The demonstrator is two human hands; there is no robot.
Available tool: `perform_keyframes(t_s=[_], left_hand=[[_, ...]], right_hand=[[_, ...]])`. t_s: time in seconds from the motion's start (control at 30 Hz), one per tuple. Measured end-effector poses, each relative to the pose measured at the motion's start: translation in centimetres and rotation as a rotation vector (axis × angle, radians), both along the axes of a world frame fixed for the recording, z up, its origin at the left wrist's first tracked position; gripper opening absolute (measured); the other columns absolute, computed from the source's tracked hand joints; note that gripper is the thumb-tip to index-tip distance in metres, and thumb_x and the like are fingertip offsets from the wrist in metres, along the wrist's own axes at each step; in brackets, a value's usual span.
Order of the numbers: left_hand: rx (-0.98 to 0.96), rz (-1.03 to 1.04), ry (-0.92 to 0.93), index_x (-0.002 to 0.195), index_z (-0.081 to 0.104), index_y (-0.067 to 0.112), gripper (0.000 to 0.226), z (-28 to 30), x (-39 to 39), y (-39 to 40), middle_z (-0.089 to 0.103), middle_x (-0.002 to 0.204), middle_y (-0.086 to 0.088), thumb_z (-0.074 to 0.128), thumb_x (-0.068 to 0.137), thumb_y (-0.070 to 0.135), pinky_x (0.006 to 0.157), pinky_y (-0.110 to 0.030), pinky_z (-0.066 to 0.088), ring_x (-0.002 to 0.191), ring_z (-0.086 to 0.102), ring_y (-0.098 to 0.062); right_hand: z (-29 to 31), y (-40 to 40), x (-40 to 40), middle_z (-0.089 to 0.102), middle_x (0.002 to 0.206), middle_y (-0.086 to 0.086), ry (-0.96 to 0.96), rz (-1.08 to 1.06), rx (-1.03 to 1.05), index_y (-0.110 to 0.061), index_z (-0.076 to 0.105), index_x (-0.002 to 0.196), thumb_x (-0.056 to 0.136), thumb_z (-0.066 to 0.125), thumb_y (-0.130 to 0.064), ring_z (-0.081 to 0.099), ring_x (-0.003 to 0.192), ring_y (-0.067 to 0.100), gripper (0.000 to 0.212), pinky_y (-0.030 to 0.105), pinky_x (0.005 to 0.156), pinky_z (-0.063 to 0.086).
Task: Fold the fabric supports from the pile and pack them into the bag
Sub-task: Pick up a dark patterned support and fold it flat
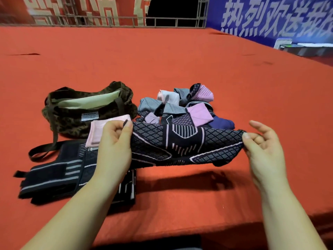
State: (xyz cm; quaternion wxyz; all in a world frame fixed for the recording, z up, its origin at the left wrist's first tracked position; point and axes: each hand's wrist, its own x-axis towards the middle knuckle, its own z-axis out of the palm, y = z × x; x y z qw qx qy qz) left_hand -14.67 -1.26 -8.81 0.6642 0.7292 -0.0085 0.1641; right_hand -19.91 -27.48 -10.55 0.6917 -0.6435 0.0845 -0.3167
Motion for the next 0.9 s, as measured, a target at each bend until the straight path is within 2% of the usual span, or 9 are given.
perform_keyframes(t_s=[0.13,0.23,0.27,0.37,0.43,0.5,0.63,0.77,0.9], left_hand=[[0.025,-0.089,0.067,0.099,0.054,0.014,0.006,-0.9,-0.9,-1.3,0.064,0.085,0.0,0.049,0.097,0.015,0.074,-0.019,0.046,0.072,0.058,0.001],[0.02,-0.207,0.197,0.119,0.051,0.01,0.033,-3.1,-1.8,-2.2,0.065,0.112,-0.006,0.052,0.089,-0.004,0.096,-0.033,0.047,0.101,0.063,-0.014],[0.088,-0.229,0.23,0.125,0.047,0.01,0.044,-3.8,-2.2,-2.6,0.062,0.12,-0.005,0.051,0.086,-0.009,0.101,-0.031,0.043,0.107,0.06,-0.014],[0.389,-0.278,0.326,0.14,0.036,0.009,0.062,-6.3,-3.2,-3.9,0.048,0.132,0.0,0.047,0.083,-0.009,0.102,-0.013,0.027,0.119,0.047,-0.012],[0.528,-0.306,0.449,0.151,0.014,0.01,0.073,-7.9,-3.5,-4.3,0.031,0.147,-0.009,0.045,0.085,-0.001,0.107,-0.018,0.02,0.133,0.035,-0.019],[0.6,-0.306,0.516,0.152,-0.002,0.014,0.079,-8.9,-3.7,-4.2,0.019,0.152,-0.012,0.044,0.088,0.003,0.109,-0.022,0.018,0.137,0.028,-0.022],[0.641,-0.271,0.405,0.151,0.002,0.012,0.078,-9.9,-4.8,-3.7,0.012,0.152,-0.011,0.052,0.091,0.009,0.104,-0.011,0.006,0.14,0.021,-0.019],[0.698,-0.231,0.289,0.146,0.024,0.01,0.06,-10.7,-6.1,-3.3,0.012,0.153,-0.01,0.051,0.093,0.009,0.103,-0.008,0.003,0.142,0.018,-0.02],[0.831,-0.191,0.205,0.139,0.039,0.005,0.047,-11.5,-6.6,-2.8,0.024,0.149,-0.014,0.048,0.093,0.006,0.111,-0.023,0.021,0.135,0.034,-0.027]], right_hand=[[-0.1,-0.4,-0.4,0.057,0.072,-0.001,0.076,-0.04,-0.072,-0.025,0.048,0.102,0.095,0.046,0.002,0.055,0.053,-0.003,0.028,0.01,0.051,0.043],[-1.4,-1.1,-0.1,0.053,0.07,-0.002,0.198,-0.118,-0.228,-0.019,0.048,0.111,0.093,0.052,-0.002,0.051,0.046,-0.006,0.024,0.009,0.046,0.038],[-2.2,-1.4,0.2,0.052,0.07,-0.003,0.26,-0.136,-0.284,-0.018,0.049,0.112,0.092,0.054,-0.003,0.05,0.046,-0.006,0.025,0.009,0.047,0.038],[-5.0,-1.1,0.9,0.057,0.081,-0.003,0.51,-0.12,-0.391,-0.013,0.051,0.119,0.088,0.059,-0.006,0.056,0.066,0.004,0.033,0.021,0.069,0.046],[-6.7,-0.4,0.8,0.062,0.104,0.005,0.646,-0.029,-0.446,-0.014,0.048,0.129,0.085,0.064,-0.008,0.059,0.092,0.02,0.048,0.031,0.088,0.044],[-7.5,0.4,0.2,0.056,0.124,0.009,0.708,0.025,-0.534,-0.015,0.043,0.135,0.082,0.069,-0.013,0.054,0.112,0.024,0.06,0.026,0.094,0.037],[-8.9,0.3,-1.7,0.051,0.132,0.007,0.715,0.008,-0.553,-0.018,0.037,0.139,0.073,0.078,-0.027,0.052,0.119,0.024,0.079,0.034,0.103,0.04],[-10.0,0.1,-4.0,0.061,0.113,0.006,0.717,-0.212,-0.607,-0.017,0.056,0.118,0.072,0.076,-0.039,0.057,0.107,0.028,0.055,0.045,0.095,0.044],[-10.2,0.4,-5.4,0.063,0.1,0.007,0.728,-0.37,-0.775,-0.016,0.063,0.081,0.078,0.07,-0.042,0.051,0.101,0.034,0.027,0.042,0.089,0.038]])
